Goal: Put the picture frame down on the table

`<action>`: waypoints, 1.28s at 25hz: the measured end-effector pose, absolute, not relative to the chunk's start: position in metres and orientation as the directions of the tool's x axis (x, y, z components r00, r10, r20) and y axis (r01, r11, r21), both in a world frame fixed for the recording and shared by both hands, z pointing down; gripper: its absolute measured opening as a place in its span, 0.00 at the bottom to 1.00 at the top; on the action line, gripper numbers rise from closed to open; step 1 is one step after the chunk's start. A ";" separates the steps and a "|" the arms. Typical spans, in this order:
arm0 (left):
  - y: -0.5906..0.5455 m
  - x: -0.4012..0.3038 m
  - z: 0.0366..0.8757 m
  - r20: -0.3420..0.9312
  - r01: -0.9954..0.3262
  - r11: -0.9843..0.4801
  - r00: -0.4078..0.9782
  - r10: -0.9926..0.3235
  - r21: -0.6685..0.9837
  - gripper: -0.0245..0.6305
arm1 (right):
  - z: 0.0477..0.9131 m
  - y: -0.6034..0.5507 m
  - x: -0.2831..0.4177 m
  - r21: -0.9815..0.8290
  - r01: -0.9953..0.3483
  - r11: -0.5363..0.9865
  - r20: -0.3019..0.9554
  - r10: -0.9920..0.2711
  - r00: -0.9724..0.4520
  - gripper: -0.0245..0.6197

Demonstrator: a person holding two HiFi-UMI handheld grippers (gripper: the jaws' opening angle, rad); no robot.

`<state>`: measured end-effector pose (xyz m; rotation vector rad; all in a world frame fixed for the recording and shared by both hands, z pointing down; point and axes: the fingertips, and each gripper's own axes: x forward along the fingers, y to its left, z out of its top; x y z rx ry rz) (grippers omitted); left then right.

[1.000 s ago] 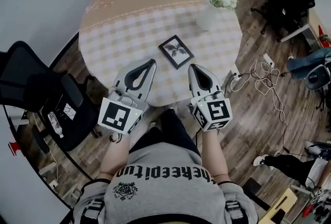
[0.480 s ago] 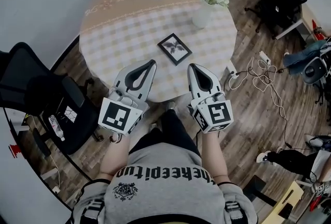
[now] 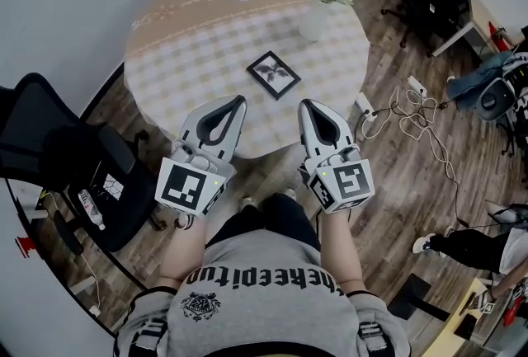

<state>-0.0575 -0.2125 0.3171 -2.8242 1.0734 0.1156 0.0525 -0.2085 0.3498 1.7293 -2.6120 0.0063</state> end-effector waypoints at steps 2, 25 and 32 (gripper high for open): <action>-0.206 -0.056 0.318 -0.118 -0.668 -0.739 0.744 -0.658 -0.086 0.06 | 0.351 -0.201 0.055 -0.002 -0.920 0.392 0.002 -0.920 -0.392 0.05; -0.139 -0.020 0.295 -0.149 -0.736 -0.670 0.677 -0.721 -0.099 0.06 | 0.319 -0.141 0.090 0.025 -0.872 0.490 -0.044 -0.870 -0.490 0.05; -0.103 -0.013 0.293 -0.153 -0.778 -0.619 0.628 -0.763 -0.105 0.06 | 0.316 -0.109 0.099 0.029 -0.844 0.536 -0.056 -0.842 -0.537 0.05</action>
